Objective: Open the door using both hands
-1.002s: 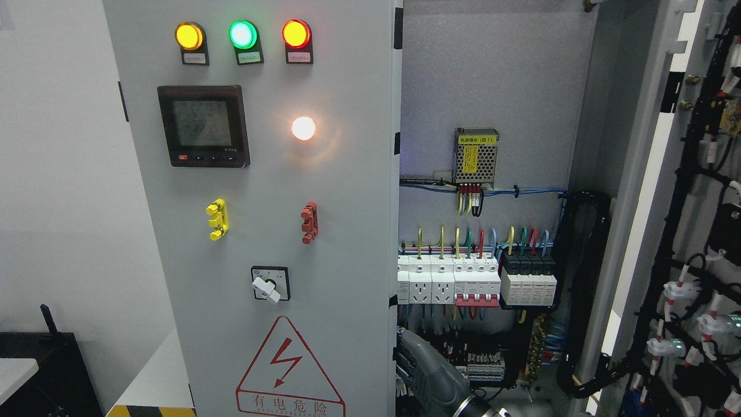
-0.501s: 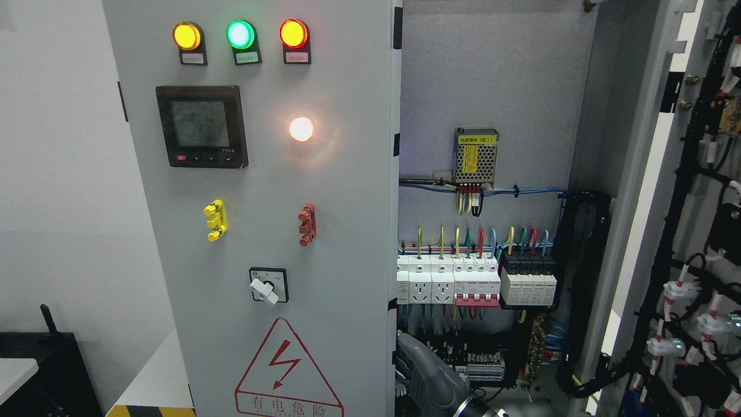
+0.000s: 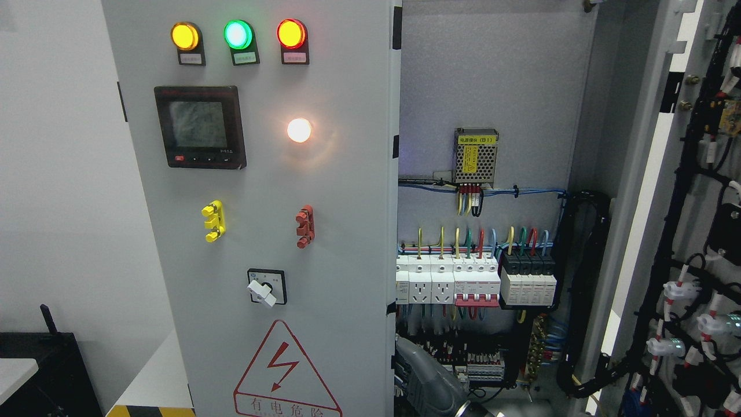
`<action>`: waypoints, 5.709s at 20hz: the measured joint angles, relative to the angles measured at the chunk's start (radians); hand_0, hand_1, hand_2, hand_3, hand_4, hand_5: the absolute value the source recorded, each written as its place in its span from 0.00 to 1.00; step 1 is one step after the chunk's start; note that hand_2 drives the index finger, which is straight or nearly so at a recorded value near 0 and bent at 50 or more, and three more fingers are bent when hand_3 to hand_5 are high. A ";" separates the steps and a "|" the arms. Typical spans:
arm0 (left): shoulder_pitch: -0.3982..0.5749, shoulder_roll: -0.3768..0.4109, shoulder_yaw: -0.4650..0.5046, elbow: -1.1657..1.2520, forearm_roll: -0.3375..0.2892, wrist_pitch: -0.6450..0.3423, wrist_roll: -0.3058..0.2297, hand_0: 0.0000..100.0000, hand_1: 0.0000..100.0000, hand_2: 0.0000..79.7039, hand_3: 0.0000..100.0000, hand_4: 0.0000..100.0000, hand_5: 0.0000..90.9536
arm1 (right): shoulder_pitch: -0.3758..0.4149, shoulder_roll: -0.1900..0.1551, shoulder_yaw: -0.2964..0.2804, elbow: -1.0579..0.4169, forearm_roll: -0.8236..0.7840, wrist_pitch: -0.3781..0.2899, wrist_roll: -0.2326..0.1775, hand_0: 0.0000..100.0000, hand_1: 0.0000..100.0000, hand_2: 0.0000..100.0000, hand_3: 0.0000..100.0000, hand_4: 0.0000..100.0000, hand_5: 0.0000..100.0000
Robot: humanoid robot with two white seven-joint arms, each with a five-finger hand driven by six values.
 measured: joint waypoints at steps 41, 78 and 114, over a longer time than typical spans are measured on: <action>0.000 0.000 0.000 0.000 0.000 0.000 0.000 0.00 0.00 0.00 0.00 0.00 0.00 | 0.044 0.000 0.035 -0.075 -0.063 0.008 0.191 0.39 0.00 0.00 0.00 0.00 0.00; 0.000 0.000 0.000 0.000 0.000 0.000 0.000 0.00 0.00 0.00 0.00 0.00 0.00 | 0.081 0.000 0.157 -0.169 -0.132 0.014 0.271 0.39 0.00 0.00 0.00 0.00 0.00; 0.000 0.000 0.000 0.000 0.000 0.000 0.000 0.00 0.00 0.00 0.00 0.00 0.00 | 0.093 0.044 0.265 -0.214 -0.130 0.015 0.264 0.39 0.00 0.00 0.00 0.00 0.00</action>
